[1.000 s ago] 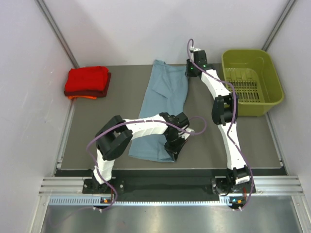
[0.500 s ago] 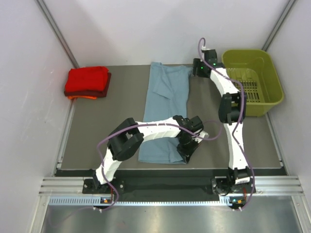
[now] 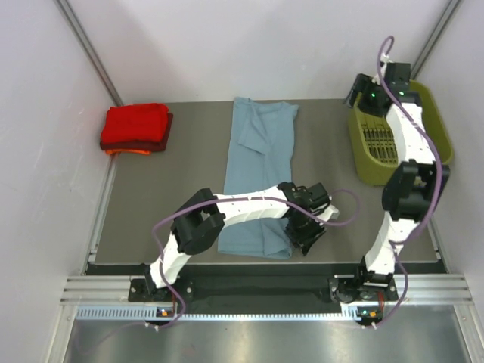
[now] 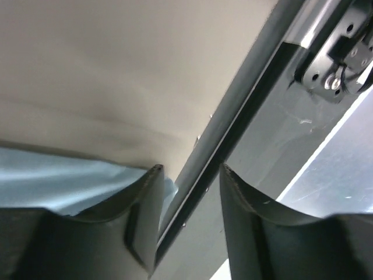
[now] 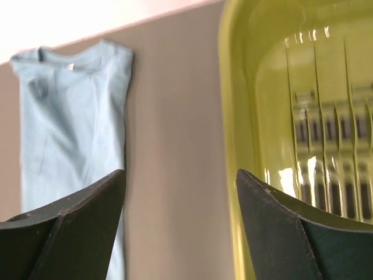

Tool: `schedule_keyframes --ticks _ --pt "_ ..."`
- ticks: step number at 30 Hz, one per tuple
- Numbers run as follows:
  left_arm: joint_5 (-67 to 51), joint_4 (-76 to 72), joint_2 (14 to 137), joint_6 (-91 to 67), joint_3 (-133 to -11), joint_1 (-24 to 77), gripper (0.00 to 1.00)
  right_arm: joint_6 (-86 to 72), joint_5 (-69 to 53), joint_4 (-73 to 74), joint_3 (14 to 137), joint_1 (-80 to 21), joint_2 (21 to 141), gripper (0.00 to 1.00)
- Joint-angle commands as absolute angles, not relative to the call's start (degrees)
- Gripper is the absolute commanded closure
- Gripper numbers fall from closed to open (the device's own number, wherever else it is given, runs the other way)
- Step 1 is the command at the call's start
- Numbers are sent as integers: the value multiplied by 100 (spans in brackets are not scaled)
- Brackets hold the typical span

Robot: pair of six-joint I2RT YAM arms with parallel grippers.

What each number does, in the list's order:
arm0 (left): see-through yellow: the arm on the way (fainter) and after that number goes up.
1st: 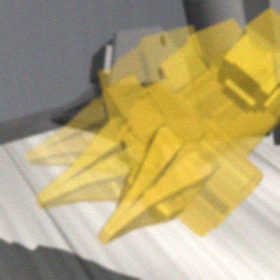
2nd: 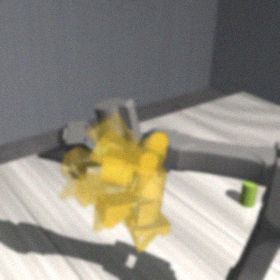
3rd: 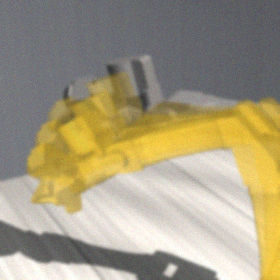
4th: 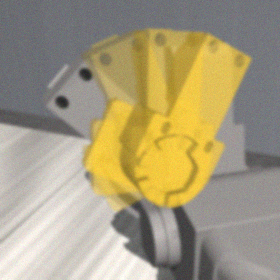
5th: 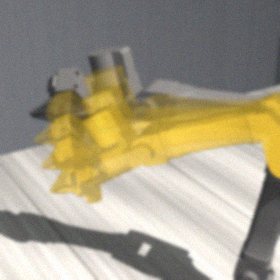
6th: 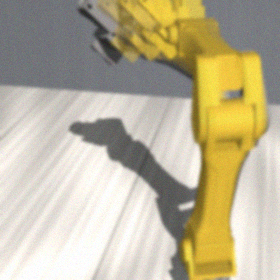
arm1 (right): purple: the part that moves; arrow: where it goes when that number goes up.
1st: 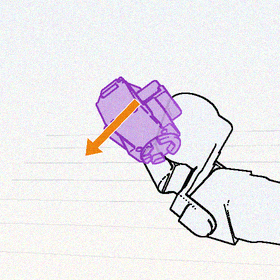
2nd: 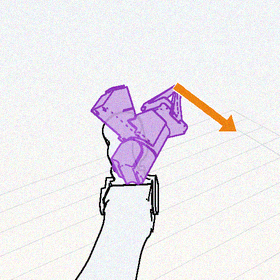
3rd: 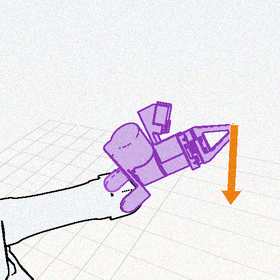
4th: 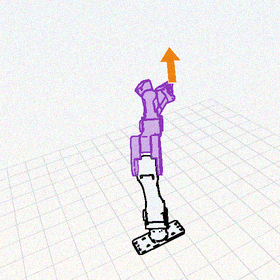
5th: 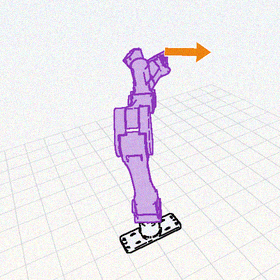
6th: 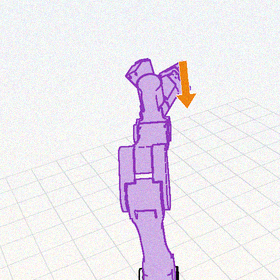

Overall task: Fold and stack the t-shirts
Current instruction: Fold the tshirt

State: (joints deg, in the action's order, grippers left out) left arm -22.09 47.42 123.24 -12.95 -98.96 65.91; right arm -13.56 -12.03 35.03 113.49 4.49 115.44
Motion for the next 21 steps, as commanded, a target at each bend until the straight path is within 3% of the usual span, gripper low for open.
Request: schedule_keyframes --ticks 1,7,10,17,21 --pt "-1724 4939 11673 -994 -9836 6662 51 -1503 -2009 3718 10540 624 10594 24" --pt "-853 4975 10276 -923 -8826 6215 42 -1888 -3363 4008 8432 642 9329 26" --pt "-835 4983 9626 -1089 -8316 5111 42 -2082 -3917 4096 7087 633 8600 26" --pt "-1421 5001 8817 -1651 -7270 3158 47 -2706 -4763 4017 4162 562 7103 28" --pt "-2038 4948 8491 -2152 -6225 2532 48 -3102 -4965 3481 3525 467 6820 29"
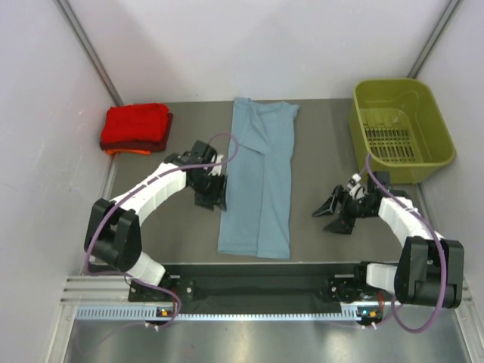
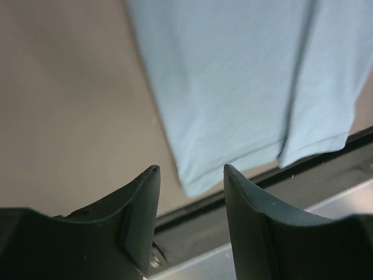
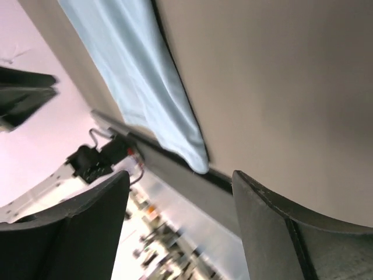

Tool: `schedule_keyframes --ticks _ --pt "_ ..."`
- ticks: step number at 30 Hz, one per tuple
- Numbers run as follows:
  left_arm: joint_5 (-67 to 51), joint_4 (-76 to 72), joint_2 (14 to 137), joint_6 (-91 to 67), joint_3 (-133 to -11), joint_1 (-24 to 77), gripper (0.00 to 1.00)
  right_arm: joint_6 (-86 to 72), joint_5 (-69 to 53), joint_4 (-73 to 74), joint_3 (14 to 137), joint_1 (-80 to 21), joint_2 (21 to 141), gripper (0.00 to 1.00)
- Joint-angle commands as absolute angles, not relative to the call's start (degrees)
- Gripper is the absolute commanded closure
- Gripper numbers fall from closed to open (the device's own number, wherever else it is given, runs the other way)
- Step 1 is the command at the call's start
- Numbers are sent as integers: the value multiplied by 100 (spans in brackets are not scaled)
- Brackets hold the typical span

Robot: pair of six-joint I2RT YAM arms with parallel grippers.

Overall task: Fold and stack the t-shirts
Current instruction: Fold the tshirt

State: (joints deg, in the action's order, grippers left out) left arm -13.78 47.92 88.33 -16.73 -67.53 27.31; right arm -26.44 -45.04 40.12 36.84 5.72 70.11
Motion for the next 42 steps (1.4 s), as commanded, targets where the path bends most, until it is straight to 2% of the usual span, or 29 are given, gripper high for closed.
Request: schedule_keyframes --ticks 1,6,14,27,37,42 --pt "-2143 4957 8429 -2345 -6040 2279 47 -3259 -5149 3411 3516 440 6968 29" --pt "-3127 4624 8130 -2838 -4810 1750 43 -3234 -5072 3428 3560 46 7417 30" --pt "-3419 4044 8191 -3111 -4237 1468 40 -3243 -4887 3402 3568 -1150 8059 31" --pt "-3542 3665 9017 -3375 -4438 1468 42 -3911 -4773 2681 3700 -1836 8938 34" --pt "-3507 3612 9255 -3463 -4403 1468 43 -4394 -4193 2514 3770 -2698 9299 39" --pt "-3568 3595 9281 -3463 -4377 1468 49 -4526 -4105 2505 3753 -2935 9308 41"
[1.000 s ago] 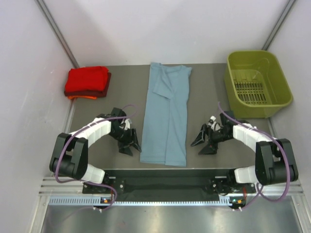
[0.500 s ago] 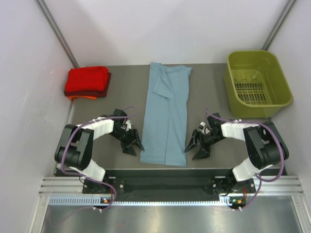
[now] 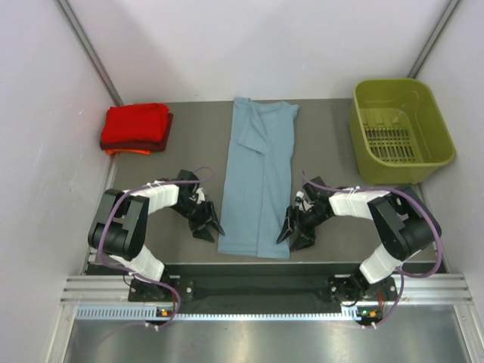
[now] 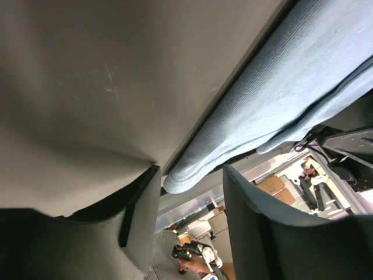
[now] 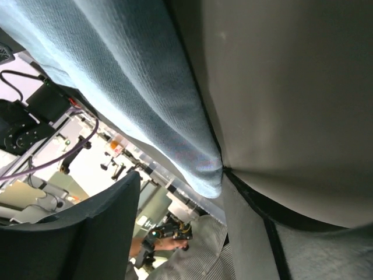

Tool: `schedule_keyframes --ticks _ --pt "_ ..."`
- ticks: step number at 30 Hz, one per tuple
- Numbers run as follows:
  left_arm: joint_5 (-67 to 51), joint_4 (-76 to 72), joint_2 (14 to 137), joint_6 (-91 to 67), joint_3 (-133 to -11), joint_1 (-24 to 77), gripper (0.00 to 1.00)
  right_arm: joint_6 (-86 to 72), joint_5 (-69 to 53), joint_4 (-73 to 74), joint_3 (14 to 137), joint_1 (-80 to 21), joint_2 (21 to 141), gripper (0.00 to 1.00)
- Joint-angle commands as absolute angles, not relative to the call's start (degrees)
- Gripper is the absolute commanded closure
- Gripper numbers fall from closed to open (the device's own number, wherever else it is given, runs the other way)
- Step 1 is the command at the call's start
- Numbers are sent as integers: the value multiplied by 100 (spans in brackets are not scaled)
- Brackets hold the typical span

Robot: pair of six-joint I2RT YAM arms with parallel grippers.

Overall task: Fold and stack the t-shirts
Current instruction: Fold the tshirt

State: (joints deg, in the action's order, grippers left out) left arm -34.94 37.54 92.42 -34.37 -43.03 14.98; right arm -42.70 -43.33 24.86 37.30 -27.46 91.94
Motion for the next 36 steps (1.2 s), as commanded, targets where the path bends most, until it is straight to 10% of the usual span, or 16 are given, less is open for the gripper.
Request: schedule_keyframes --ticks 1,15,21,29,36 --pt "-3586 3595 9290 -3472 -4386 1468 52 -4535 -4087 2505 3727 -2953 9299 43" --pt "-3735 3577 9475 -3516 -4377 1608 59 -4614 -4122 2294 3788 -3023 9352 61" --pt "-3814 3498 9413 -3586 -4272 1749 71 -4544 -4096 2294 3832 -3059 9343 66" --pt "-3762 3559 9132 -3560 -4157 1793 100 -4465 -4105 2267 4078 -3129 9317 100" --pt "-3797 3568 8650 -3253 -4280 1950 100 -3938 -3657 2733 4201 -3076 8571 100"
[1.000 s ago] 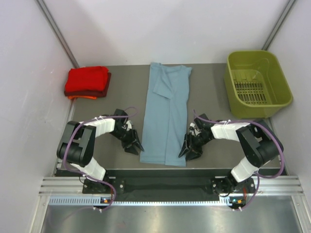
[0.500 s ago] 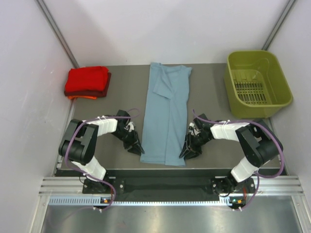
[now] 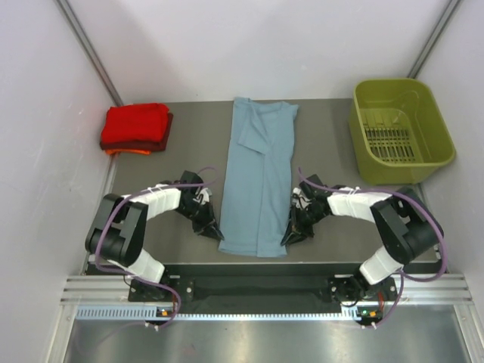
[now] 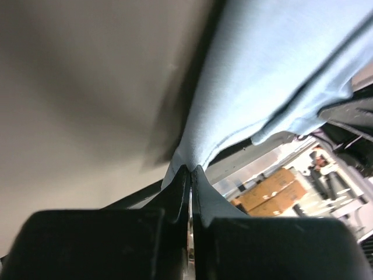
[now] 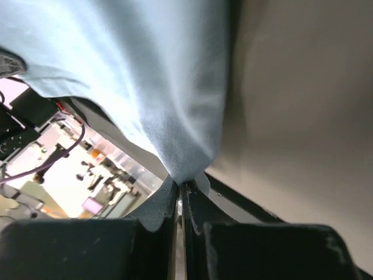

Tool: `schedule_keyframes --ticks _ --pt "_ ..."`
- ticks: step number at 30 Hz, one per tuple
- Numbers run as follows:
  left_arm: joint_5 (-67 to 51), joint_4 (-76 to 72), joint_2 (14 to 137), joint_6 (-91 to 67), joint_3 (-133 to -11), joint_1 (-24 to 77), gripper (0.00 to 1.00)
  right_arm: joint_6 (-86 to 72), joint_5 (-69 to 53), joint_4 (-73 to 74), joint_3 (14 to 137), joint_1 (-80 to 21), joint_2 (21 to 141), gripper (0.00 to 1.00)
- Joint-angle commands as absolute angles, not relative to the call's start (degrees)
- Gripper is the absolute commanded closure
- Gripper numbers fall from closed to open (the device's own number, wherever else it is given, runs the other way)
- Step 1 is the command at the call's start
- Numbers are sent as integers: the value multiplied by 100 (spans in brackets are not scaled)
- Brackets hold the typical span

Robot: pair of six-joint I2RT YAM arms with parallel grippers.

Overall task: Fold and stack the t-shirts
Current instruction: Fold the tshirt

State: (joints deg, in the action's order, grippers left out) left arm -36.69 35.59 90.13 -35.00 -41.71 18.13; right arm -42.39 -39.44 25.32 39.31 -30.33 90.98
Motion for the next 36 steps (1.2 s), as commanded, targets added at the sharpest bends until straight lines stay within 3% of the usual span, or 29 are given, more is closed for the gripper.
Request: schedule_keyframes --ticks 1,8,16,27,36 --pt "-3814 3594 8596 -3208 -4367 1995 100 -3868 -3604 2890 4253 -3050 8491 100" --pt "-3850 3753 8341 -2839 -4912 2101 100 -3051 -3103 3506 4798 -2489 7885 100" --pt "-3481 3840 8867 -2286 -6597 2083 100 -2628 -2953 3455 5562 -1873 7998 100" --pt "-3068 3753 10825 -1855 -9155 1934 100 -2259 -2901 2962 7592 -1310 9674 100" --pt "-2813 3437 12093 -1802 -10510 1600 100 -2057 -2848 2944 8972 -1160 10933 100"
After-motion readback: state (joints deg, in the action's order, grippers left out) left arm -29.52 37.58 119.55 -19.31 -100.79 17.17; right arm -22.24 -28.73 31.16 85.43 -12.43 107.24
